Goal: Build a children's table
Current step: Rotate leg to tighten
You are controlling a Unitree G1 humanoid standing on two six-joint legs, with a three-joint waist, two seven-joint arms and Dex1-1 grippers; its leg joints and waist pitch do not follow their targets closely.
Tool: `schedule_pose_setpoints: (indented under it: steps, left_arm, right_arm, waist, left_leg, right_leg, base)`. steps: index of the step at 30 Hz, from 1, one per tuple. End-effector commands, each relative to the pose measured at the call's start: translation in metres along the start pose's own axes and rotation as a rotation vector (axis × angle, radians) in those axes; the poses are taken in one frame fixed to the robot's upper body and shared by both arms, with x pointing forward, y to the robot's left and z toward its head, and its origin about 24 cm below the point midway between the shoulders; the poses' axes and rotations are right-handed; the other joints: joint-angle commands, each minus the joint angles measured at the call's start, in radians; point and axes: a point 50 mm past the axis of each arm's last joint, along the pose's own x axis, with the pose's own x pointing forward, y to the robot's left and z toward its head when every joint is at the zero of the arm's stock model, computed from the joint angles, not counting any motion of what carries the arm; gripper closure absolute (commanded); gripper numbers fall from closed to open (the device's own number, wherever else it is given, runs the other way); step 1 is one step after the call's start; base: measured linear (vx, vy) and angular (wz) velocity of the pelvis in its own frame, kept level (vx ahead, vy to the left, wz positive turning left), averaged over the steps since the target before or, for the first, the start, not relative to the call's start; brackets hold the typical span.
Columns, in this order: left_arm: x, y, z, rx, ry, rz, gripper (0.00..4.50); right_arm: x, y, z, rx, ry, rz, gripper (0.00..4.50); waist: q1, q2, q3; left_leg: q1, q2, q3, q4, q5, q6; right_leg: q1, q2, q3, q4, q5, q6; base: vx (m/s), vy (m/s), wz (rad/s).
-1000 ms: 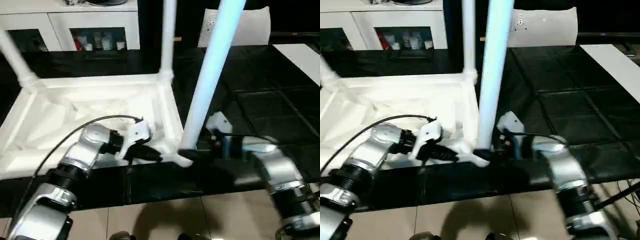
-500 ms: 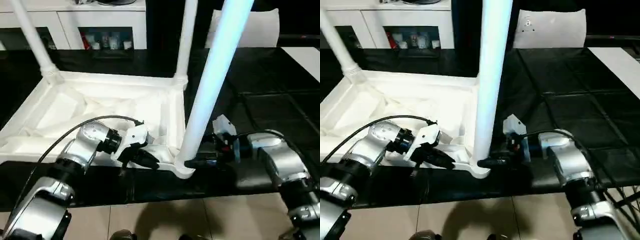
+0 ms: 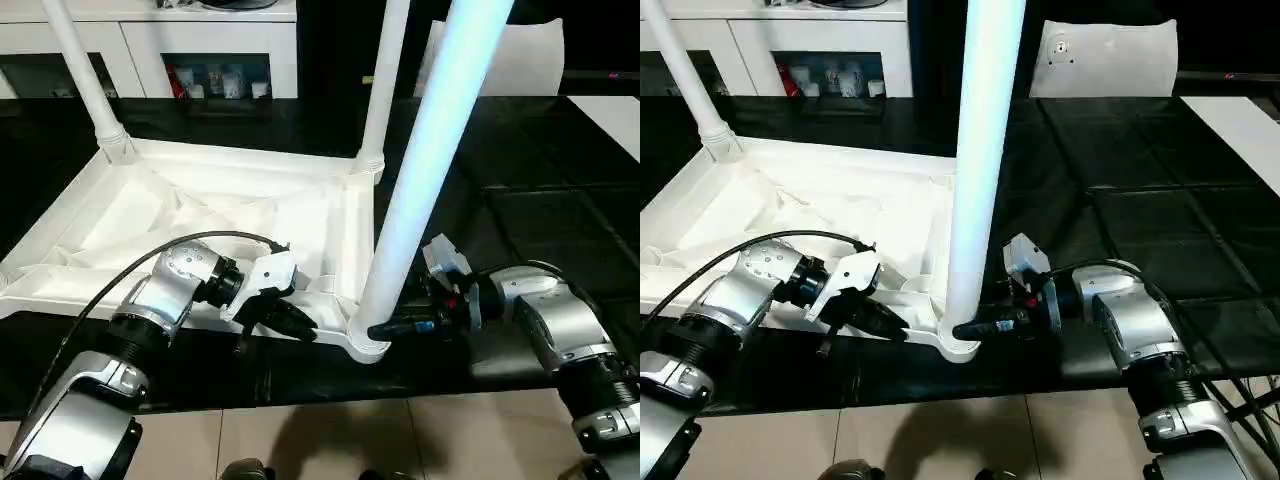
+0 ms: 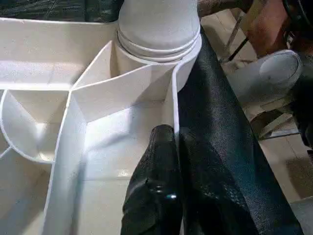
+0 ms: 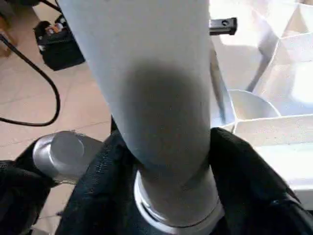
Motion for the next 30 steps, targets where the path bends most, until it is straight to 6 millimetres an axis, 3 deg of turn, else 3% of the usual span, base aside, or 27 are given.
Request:
schedule_pose_setpoints:
  steps: [1, 7, 10, 12, 15, 16, 17, 18, 19, 20, 22, 23, 27, 28, 30]
  left_arm:
    - [0.007, -0.002, 0.004, 0.039, 0.030, -0.087, 4.50]
    - [0.006, -0.001, 0.004, 0.017, 0.013, -0.045, 4.50]
    - [0.011, 0.007, 0.006, -0.040, 0.012, 0.072, 4.50]
    - [0.015, 0.012, 0.008, -0.079, 0.001, 0.150, 4.50]
    - [0.026, 0.022, 0.018, -0.165, -0.084, 0.272, 4.50]
    - [0.032, 0.027, 0.024, -0.213, -0.131, 0.335, 4.50]
    - [0.037, 0.031, 0.028, -0.247, -0.162, 0.381, 4.50]
    - [0.039, 0.033, 0.030, -0.265, -0.177, 0.404, 4.50]
    - [0.045, 0.039, 0.035, -0.308, -0.199, 0.479, 4.50]
    - [0.047, 0.041, 0.037, -0.322, -0.204, 0.518, 4.50]
    - [0.049, 0.046, 0.042, -0.344, -0.222, 0.588, 4.50]
    - [0.049, 0.048, 0.044, -0.354, -0.228, 0.620, 4.50]
    - [0.048, 0.049, 0.048, -0.339, -0.222, 0.685, 4.50]
    - [0.048, 0.048, 0.048, -0.330, -0.215, 0.688, 4.50]
    - [0.047, 0.046, 0.047, -0.313, -0.196, 0.687, 4.50]
  right_arm:
    - [0.002, -0.001, 0.006, -0.006, -0.008, 0.020, 2.48]
    - [0.007, 0.003, 0.004, 0.046, -0.051, 0.007, 2.52]
    - [0.021, 0.006, 0.001, 0.100, -0.070, -0.085, 2.52]
    - [0.030, 0.003, -0.001, 0.106, -0.059, -0.189, 2.52]
    - [0.047, -0.004, -0.002, 0.151, -0.060, -0.344, 2.52]
    - [0.057, -0.008, 0.000, 0.195, -0.091, -0.414, 2.53]
    - [0.063, -0.012, 0.002, 0.229, -0.108, -0.470, 2.54]
    - [0.066, -0.014, 0.003, 0.246, -0.114, -0.499, 2.54]
    - [0.078, -0.019, 0.006, 0.302, -0.126, -0.602, 2.54]
    - [0.083, -0.021, 0.007, 0.329, -0.130, -0.649, 2.54]
    - [0.091, -0.025, 0.010, 0.359, -0.137, -0.716, 2.54]
    - [0.096, -0.026, 0.012, 0.364, -0.138, -0.736, 2.54]
    - [0.109, -0.022, 0.019, 0.315, -0.165, -0.740, 2.54]
    - [0.109, -0.021, 0.020, 0.298, -0.169, -0.740, 1.99]
    - [0.107, -0.020, 0.021, 0.290, -0.189, -0.761, 1.85]
  waist:
    - [-0.004, -0.007, -0.069]
    - [-0.005, -0.007, -0.068]
    - [-0.004, -0.005, -0.065]
    - [-0.011, -0.004, -0.057]
    - [-0.030, -0.003, -0.041]
    - [-0.035, -0.004, -0.042]
    - [-0.047, -0.001, -0.037]
    - [-0.063, -0.001, -0.040]
    - [-0.081, 0.007, -0.044]
    - [-0.091, 0.009, -0.046]
    - [-0.106, 0.007, -0.050]
    - [-0.115, 0.009, -0.052]
    - [-0.112, 0.007, -0.058]
    - [-0.107, 0.008, -0.063]
    - [-0.102, 0.010, -0.069]
  left_leg:
    - [0.006, 0.083, -0.028, -0.065, -0.045, 0.096]
    - [0.006, 0.084, -0.029, -0.066, -0.046, 0.091]
    - [0.009, 0.086, -0.030, -0.068, -0.052, 0.081]
    - [0.014, 0.084, -0.030, -0.076, -0.106, 0.041]
    - [0.036, 0.064, -0.030, -0.073, -0.212, -0.007]
    - [0.035, 0.061, -0.032, -0.073, -0.222, -0.008]
    - [0.039, 0.070, -0.038, -0.077, -0.255, -0.018]
    - [0.042, 0.070, -0.043, -0.075, -0.294, -0.027]
    - [0.038, 0.076, -0.051, -0.077, -0.314, -0.029]
    - [0.033, 0.078, -0.055, -0.079, -0.317, -0.031]
    - [0.030, 0.073, -0.055, -0.079, -0.316, -0.018]
    - [0.025, 0.072, -0.053, -0.081, -0.284, -0.012]
    - [0.019, 0.069, -0.044, -0.080, -0.198, 0.026]
    - [0.015, 0.072, -0.043, -0.078, -0.145, 0.041]
    - [0.010, 0.081, -0.044, -0.077, -0.084, 0.054]
  right_leg:
    - [0.068, -0.103, 0.098, -0.064, -0.214, -0.091]
    - [0.069, -0.103, 0.098, -0.063, -0.208, -0.089]
    - [0.067, -0.103, 0.098, -0.068, -0.228, -0.084]
    - [0.066, -0.106, 0.096, -0.083, -0.322, -0.064]
    - [0.062, -0.107, 0.076, -0.132, -0.559, 0.012]
    - [0.065, -0.105, 0.073, -0.133, -0.576, 0.027]
    - [0.062, -0.102, 0.066, -0.139, -0.594, 0.037]
    - [0.064, -0.102, 0.055, -0.146, -0.608, 0.052]
    - [0.072, -0.103, 0.051, -0.145, -0.577, 0.047]
    - [0.075, -0.104, 0.049, -0.140, -0.556, 0.042]
    - [0.074, -0.108, 0.059, -0.140, -0.520, 0.034]
    - [0.074, -0.110, 0.067, -0.132, -0.484, 0.008]
    - [0.074, -0.110, 0.083, -0.120, -0.403, -0.037]
    - [0.076, -0.110, 0.089, -0.108, -0.334, -0.056]
    - [0.079, -0.110, 0.092, -0.089, -0.241, -0.081]
  base:
    - [0.000, 0.000, 0.00]
    - [0.000, 0.000, 0.00]
    - [0.000, 0.000, 0.00]
    - [0.000, 0.000, 0.00]
    - [0.000, 0.000, 0.00]
    - [0.000, 0.000, 0.00]
    - [0.000, 0.000, 0.00]
    - [0.000, 0.000, 0.00]
    - [0.000, 0.000, 0.00]
    - [0.000, 0.000, 0.00]
    - [0.000, 0.000, 0.00]
    - [0.000, 0.000, 0.00]
    - [0.000, 0.000, 0.00]
    - [0.000, 0.000, 0.00]
    - [0.000, 0.000, 0.00]
